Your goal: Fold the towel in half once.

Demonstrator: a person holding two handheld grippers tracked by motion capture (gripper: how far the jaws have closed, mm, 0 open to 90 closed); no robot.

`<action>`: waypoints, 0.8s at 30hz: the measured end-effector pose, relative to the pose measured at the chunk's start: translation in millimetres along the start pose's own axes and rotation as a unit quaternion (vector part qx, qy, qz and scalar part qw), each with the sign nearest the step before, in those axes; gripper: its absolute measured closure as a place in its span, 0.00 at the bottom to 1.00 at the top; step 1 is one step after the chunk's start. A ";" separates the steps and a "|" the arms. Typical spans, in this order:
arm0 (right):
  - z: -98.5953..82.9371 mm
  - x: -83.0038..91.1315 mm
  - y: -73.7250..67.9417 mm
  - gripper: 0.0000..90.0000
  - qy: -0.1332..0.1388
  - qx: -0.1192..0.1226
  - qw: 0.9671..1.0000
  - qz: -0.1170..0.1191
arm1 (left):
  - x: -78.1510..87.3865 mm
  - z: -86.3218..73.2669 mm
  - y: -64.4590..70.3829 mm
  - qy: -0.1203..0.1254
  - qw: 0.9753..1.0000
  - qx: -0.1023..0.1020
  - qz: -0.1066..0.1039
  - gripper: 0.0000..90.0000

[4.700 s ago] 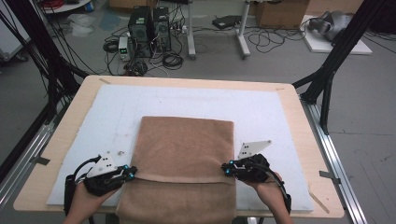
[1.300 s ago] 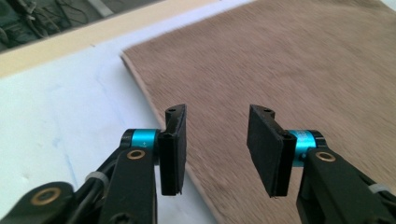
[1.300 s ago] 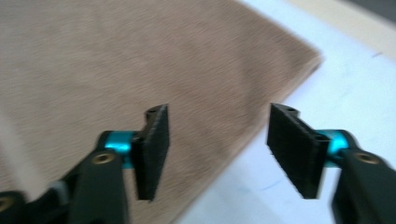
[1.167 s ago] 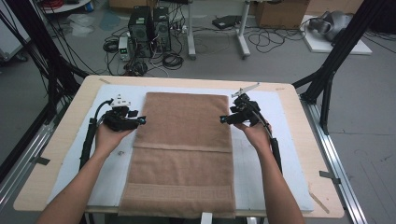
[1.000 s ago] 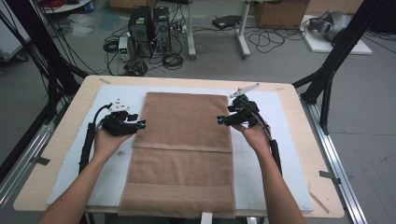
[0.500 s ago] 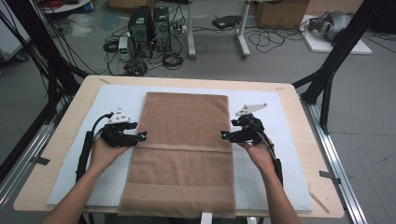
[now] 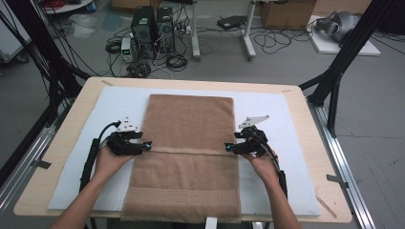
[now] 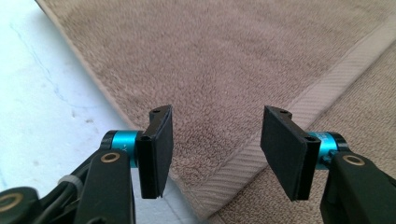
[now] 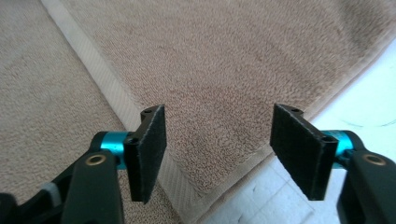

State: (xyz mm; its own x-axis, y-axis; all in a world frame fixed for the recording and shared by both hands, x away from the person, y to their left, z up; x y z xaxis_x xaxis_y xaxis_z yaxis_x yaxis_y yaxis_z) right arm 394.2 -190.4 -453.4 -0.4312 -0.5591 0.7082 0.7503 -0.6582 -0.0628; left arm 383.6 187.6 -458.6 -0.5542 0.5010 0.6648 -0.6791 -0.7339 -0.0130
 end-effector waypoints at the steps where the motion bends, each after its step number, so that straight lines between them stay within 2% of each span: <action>1: -0.8 -1.9 0.2 0.40 -0.003 0.001 1.000 0.000 | -0.6 -0.7 -0.5 -0.002 1.000 -0.001 -0.001 0.50; 5: -4.7 -7.0 0.7 0.41 -0.007 -0.004 1.000 0.003 | 0.5 -4.3 2.3 0.018 1.000 0.011 -0.007 0.51; 6: -5.0 -7.6 0.8 0.41 -0.007 -0.001 1.000 0.001 | 0.1 -6.0 2.7 0.014 1.000 0.007 -0.005 0.51; 11: -2.9 -8.5 -2.2 0.44 -0.001 0.005 1.000 0.000 | -4.4 -10.3 0.5 0.008 1.000 0.013 -0.004 0.52; 14: -4.4 -12.3 -1.5 0.48 -0.011 0.010 1.000 -0.004 | -7.6 -11.5 -0.5 0.007 1.000 0.011 -0.002 0.56; 17: -7.0 -16.6 -1.0 0.56 -0.027 0.012 1.000 -0.007 | -10.2 -12.2 -0.6 0.004 1.000 0.009 -0.003 0.60; 21: -6.6 -19.8 -2.9 0.68 -0.031 0.025 0.999 -0.006 | -11.3 -11.5 0.4 0.006 1.000 0.003 -0.002 0.68; 24: -6.1 -20.5 -2.5 0.74 -0.032 0.025 0.999 0.000 | -11.8 -10.7 0.9 0.005 1.000 0.003 -0.005 0.77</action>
Point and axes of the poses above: each handheld gripper's, and its own axes: x roughly backward along the jaws, z roughly out of its top, y roughly to its right, the point moved 5 cm from there along -x, roughly forward along the jaws, and after that the axes turned 1 degree about -y, right-handed, at the moved point
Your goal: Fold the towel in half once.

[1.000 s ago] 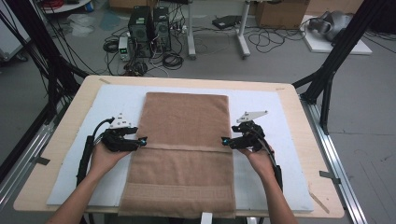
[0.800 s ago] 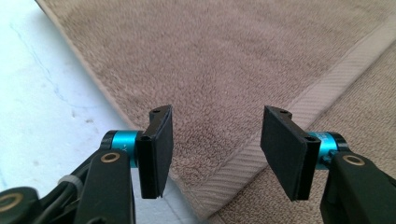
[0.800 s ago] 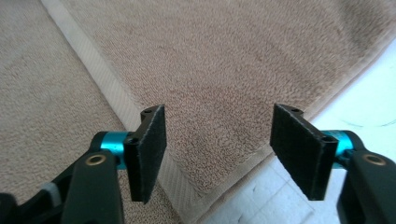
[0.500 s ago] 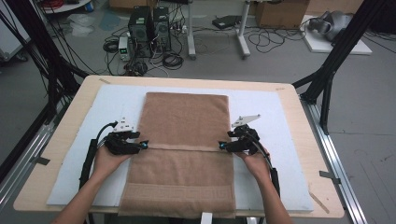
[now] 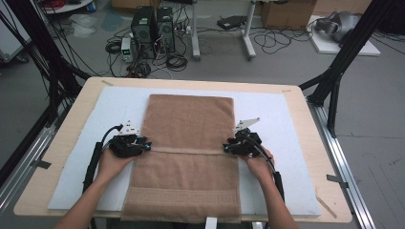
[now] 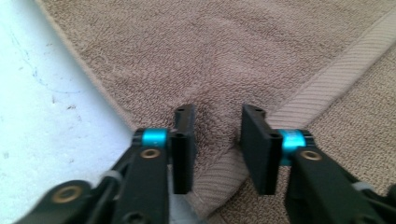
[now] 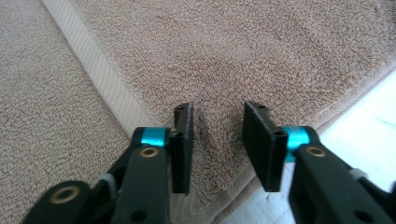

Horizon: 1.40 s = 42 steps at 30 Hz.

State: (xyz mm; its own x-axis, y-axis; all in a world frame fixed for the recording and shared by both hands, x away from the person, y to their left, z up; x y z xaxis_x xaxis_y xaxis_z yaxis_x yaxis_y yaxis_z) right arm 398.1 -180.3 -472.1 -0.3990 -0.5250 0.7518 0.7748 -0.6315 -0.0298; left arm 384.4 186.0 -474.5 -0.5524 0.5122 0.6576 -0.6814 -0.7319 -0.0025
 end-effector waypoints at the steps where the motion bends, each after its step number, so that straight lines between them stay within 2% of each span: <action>1: 0.1 -0.1 0.6 0.76 0.001 0.000 1.000 0.001 | -0.4 0.3 -0.3 0.000 1.000 0.000 -0.001 0.78; 7: 1.8 0.8 0.5 0.89 -0.002 0.009 1.000 -0.001 | 0.1 1.1 0.3 0.002 1.000 -0.003 0.000 0.87; 10: 2.8 0.8 1.0 0.92 -0.001 0.008 1.000 -0.001 | 0.9 1.8 -0.3 0.003 1.000 -0.003 -0.001 0.91; 17: 5.3 5.1 1.5 0.94 0.005 0.007 1.000 0.001 | 7.0 5.3 0.0 0.014 1.000 -0.002 0.000 0.93; 23: 11.9 13.3 1.9 0.94 0.017 0.011 1.000 0.004 | 16.3 10.2 -3.4 0.036 0.999 0.011 0.001 0.93; 27: 18.7 20.9 0.9 0.94 0.024 0.016 1.000 0.005 | 21.4 13.9 -3.6 0.044 0.999 0.012 0.002 0.93; 29: 21.0 24.5 0.6 0.94 0.028 0.019 0.999 0.004 | 24.8 15.9 -3.0 0.048 0.999 0.010 0.002 0.93; 36: 19.9 35.4 -3.9 0.94 0.028 0.018 0.999 0.030 | 35.9 16.5 4.1 0.045 0.999 -0.003 -0.008 0.93; 42: 13.4 43.6 -10.5 0.94 0.025 0.025 0.999 0.040 | 44.9 14.2 14.6 0.042 0.999 -0.024 -0.022 0.93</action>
Point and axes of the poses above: each handheld gripper's, and its own axes: x roughly backward along the jaws, z roughly out of its top, y roughly to its right, the point moved 5 cm from there along -x, roughly forward along the jaws, and after that the axes turned 1 degree about -y, right-handed, at the moved point
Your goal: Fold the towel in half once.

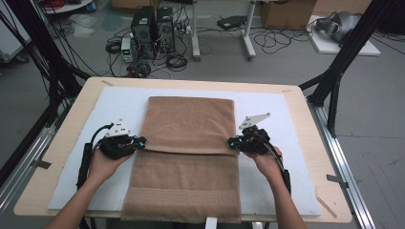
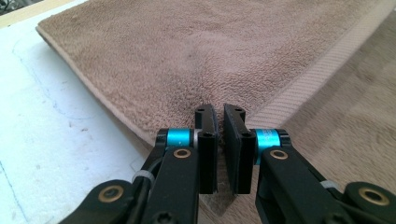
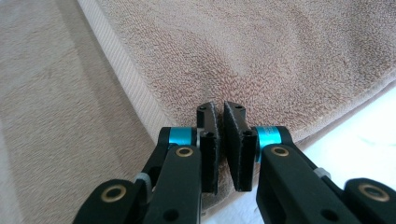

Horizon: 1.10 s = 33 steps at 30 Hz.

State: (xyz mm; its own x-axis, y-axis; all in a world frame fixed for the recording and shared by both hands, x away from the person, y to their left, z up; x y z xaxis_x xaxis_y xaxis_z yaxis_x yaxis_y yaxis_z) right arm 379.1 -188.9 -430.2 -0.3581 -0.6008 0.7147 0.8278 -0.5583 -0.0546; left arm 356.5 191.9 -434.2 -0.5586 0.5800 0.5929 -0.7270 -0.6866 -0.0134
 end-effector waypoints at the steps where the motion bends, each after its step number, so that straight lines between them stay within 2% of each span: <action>1: -1.3 1.2 -1.4 0.94 -0.001 0.001 1.000 0.002 | 0.8 -0.2 1.3 0.000 1.000 -0.002 0.000 0.93; 10: -9.7 8.7 -13.4 0.94 0.005 0.009 1.000 0.012 | 7.8 -6.2 12.1 -0.001 1.000 -0.010 -0.006 0.93; 18: -13.4 12.8 -23.7 0.94 0.006 0.021 1.000 0.020 | 12.2 -16.9 19.3 0.004 1.000 0.001 -0.011 0.93; 22: -17.7 12.6 -27.9 0.94 0.004 0.022 0.999 0.023 | 14.4 -20.4 23.7 0.003 1.000 -0.003 -0.010 0.93; 30: -25.2 16.1 -38.2 0.94 0.015 0.023 0.999 0.032 | 21.6 -29.1 32.4 0.007 1.000 0.003 -0.017 0.93; 33: -28.7 16.0 -43.4 0.94 0.010 0.027 0.999 0.035 | 25.0 -32.7 37.4 0.005 1.000 -0.001 -0.020 0.93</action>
Point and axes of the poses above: each handheld gripper's, and its own axes: x roughly backward along the jaws, z roughly out of its top, y roughly to its right, the point moved 5 cm from there along -x, roughly forward along the jaws, and after that the axes turned 1 degree about -y, right-handed, at the moved point
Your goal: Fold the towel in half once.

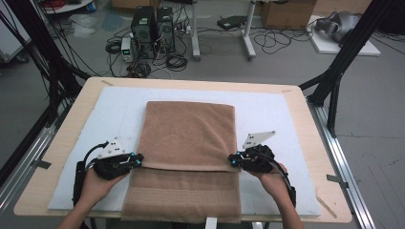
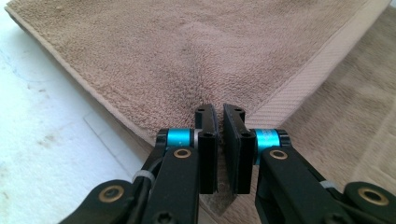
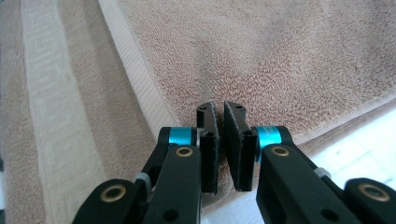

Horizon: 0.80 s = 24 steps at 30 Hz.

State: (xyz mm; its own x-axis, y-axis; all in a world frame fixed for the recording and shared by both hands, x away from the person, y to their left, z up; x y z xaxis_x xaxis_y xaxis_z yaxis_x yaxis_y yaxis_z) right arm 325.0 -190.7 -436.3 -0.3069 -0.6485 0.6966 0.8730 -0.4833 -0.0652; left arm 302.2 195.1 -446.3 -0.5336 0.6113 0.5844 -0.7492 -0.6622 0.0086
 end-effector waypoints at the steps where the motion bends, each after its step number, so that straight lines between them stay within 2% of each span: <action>1: -1.2 -0.1 -2.1 0.94 -0.004 0.001 1.000 0.001 | 1.2 -1.4 2.2 0.000 1.000 0.000 -0.005 0.93; 2: -2.4 0.1 -3.8 0.92 -0.006 0.003 1.000 0.002 | 2.5 -2.9 4.0 -0.001 1.000 -0.003 -0.010 0.93; 3: -3.1 0.3 -5.0 0.87 -0.005 0.005 1.000 0.003 | 4.2 -4.1 4.9 -0.003 1.000 -0.008 -0.011 0.91; 4: -3.0 1.5 -5.2 0.83 -0.003 0.005 1.000 -0.002 | 5.4 -4.5 4.6 -0.003 1.000 -0.007 -0.007 0.86; 6: -1.1 5.6 -4.5 0.77 0.011 0.009 1.000 -0.010 | 7.9 -3.5 0.5 0.001 1.000 -0.001 -0.004 0.76; 8: 1.4 7.9 -1.6 0.74 0.017 0.007 1.000 -0.015 | 8.6 -0.8 -4.8 0.008 1.000 0.005 -0.002 0.72; 10: 3.0 5.1 1.3 0.70 0.014 0.015 1.000 -0.020 | 5.7 0.9 -9.9 0.009 1.000 0.005 0.004 0.70; 14: 2.3 -11.1 4.4 0.64 -0.007 0.019 1.000 -0.013 | -7.8 -1.3 -18.6 -0.010 1.000 0.001 0.007 0.67; 16: 0.2 -20.4 5.6 0.63 -0.021 0.023 0.999 -0.015 | -14.9 -3.8 -19.9 -0.024 1.000 0.001 0.004 0.65; 21: -9.0 -37.4 8.2 0.66 -0.057 0.017 0.998 -0.014 | -28.5 -11.7 -17.1 -0.060 0.998 -0.022 -0.008 0.68; 24: -10.4 -38.4 10.3 0.71 -0.050 0.014 0.999 -0.011 | -30.4 -13.3 -15.4 -0.052 0.999 -0.015 -0.003 0.74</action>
State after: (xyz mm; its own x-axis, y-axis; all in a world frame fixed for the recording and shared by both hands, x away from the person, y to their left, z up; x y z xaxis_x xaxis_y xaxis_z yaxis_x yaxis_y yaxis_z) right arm 341.8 -176.9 -471.2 -0.2885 -0.5746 0.7659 0.8769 -0.4798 -0.0296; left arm 324.8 192.4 -475.0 -0.4868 0.5649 0.6663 -0.7639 -0.6452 -0.0110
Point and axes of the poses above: each handheld gripper's, and its own axes: x roughly backward along the jaws, z roughly out of its top, y roughly to its right, the point moved 5 cm from there along -x, roughly forward along the jaws, and after that the axes turned 1 degree about -y, right-handed, at the moved point
